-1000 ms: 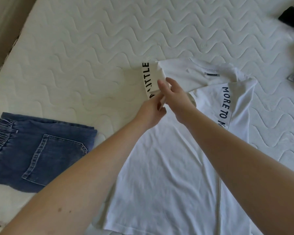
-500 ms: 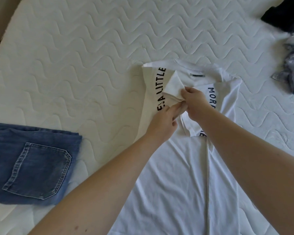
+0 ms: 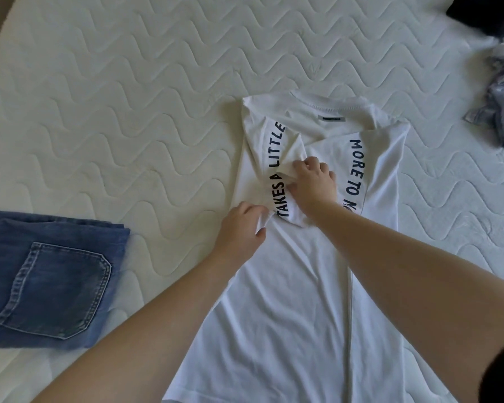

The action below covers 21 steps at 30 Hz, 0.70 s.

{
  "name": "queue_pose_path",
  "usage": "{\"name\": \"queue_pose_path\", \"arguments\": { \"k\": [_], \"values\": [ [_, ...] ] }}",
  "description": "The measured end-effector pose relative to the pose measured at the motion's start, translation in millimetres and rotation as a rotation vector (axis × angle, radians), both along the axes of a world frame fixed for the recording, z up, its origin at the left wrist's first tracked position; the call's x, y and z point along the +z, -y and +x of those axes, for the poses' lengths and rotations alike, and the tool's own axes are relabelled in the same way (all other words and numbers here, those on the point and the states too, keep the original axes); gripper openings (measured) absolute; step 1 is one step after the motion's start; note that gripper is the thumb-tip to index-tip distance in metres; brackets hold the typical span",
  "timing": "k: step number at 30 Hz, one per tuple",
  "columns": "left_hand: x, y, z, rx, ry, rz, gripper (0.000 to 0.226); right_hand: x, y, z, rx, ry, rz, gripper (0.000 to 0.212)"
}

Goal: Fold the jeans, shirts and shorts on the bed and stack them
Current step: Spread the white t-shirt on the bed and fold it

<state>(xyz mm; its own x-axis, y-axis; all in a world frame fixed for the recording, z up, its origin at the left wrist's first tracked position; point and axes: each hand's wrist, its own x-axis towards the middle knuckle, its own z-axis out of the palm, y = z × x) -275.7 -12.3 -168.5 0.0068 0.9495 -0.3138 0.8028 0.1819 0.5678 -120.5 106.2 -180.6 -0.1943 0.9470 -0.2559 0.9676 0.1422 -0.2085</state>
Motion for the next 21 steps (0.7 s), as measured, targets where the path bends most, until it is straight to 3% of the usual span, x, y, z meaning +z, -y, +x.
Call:
{"name": "queue_pose_path", "arguments": {
  "k": [3, 7, 10, 15, 18, 21],
  "values": [
    [-6, 2, -4, 0.000, -0.086, -0.012, 0.043, 1, -7, 7, -0.067, -0.118, 0.078, 0.023],
    [-8, -5, 1, 0.012, -0.065, 0.039, 0.045, 14, -19, 20, -0.468, -0.512, 0.083, 0.036],
    [-7, -19, 9, 0.039, -0.043, 0.095, 0.044, 22, -24, 40, -0.711, -0.619, 0.109, 0.038],
    [-6, -51, 21, -0.002, -0.053, 0.120, 0.054, 10, -13, 74, -0.753, -0.637, 0.022, 0.023],
    [-12, -68, 28, -0.075, -0.123, 0.060, 0.058, -1, -7, 84, -0.729, -0.641, -0.134, 0.011],
    [-22, -79, 30, -0.142, -0.181, 0.007, 0.062, -6, -2, 87, -0.696, -0.711, -0.261, 0.015]
  ]
}}
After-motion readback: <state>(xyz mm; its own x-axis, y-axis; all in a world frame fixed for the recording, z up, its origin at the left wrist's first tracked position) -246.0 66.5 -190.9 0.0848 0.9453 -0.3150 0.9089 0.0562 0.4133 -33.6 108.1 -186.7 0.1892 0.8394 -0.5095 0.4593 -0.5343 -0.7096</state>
